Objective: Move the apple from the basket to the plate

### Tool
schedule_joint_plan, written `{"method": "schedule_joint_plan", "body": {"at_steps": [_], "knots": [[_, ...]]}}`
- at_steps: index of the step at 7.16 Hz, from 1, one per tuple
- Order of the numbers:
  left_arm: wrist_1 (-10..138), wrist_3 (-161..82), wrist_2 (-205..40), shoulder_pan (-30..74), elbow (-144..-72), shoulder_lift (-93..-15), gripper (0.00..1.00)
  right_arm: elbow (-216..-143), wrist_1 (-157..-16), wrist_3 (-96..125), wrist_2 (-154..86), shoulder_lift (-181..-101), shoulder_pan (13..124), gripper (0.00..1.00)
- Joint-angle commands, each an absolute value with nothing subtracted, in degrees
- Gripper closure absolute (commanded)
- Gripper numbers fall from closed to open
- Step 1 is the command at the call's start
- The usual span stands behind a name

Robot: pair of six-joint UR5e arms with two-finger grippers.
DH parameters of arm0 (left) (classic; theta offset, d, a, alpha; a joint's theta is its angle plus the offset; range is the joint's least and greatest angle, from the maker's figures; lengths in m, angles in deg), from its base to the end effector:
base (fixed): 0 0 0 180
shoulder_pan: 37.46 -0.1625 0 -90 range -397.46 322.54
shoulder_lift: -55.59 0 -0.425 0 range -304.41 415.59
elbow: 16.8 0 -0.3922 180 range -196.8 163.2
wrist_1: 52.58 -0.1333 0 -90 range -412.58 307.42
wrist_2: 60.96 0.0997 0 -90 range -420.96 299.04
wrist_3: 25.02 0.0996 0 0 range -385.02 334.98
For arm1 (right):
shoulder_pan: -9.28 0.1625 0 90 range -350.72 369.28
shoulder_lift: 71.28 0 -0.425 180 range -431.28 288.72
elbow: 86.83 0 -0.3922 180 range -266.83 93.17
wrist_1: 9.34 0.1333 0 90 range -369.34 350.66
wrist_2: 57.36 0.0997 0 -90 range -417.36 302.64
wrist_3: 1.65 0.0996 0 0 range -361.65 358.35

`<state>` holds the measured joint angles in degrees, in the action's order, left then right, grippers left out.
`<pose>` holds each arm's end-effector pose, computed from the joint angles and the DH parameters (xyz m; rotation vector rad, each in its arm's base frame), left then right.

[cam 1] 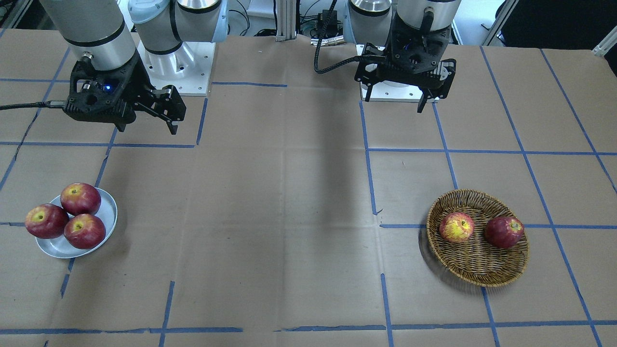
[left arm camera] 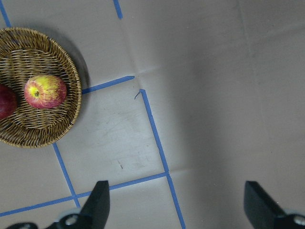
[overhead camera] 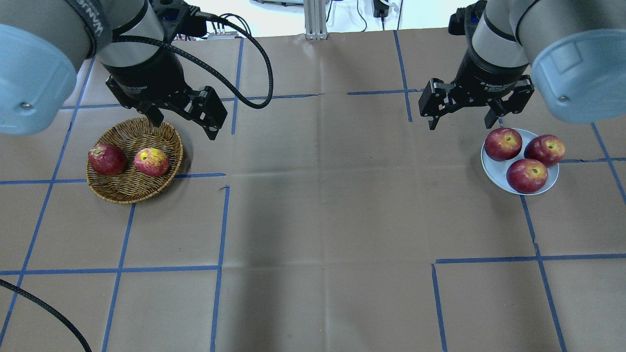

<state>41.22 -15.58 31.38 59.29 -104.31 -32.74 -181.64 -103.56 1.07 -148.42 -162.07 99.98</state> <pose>-0.1847 -0.4606 0.5169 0.4364 3.0697 -0.0083 0.1374 -0.4838 0.4607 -0.0551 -3.1227 0.0063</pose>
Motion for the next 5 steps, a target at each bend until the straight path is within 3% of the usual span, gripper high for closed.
{"method": "schedule_joint_plan", "body": {"at_steps": [1, 5], "knots": [[41.5, -15.6, 32.3, 59.1, -103.9, -31.9, 0.01, -181.6, -103.6, 1.1, -148.4, -162.0, 100.0, 0.0], [39.8, -15.4, 31.8, 53.3, -104.6, -32.3, 0.01, -181.5, -103.6, 1.1, -148.4, -162.1, 100.0, 0.0]]}}
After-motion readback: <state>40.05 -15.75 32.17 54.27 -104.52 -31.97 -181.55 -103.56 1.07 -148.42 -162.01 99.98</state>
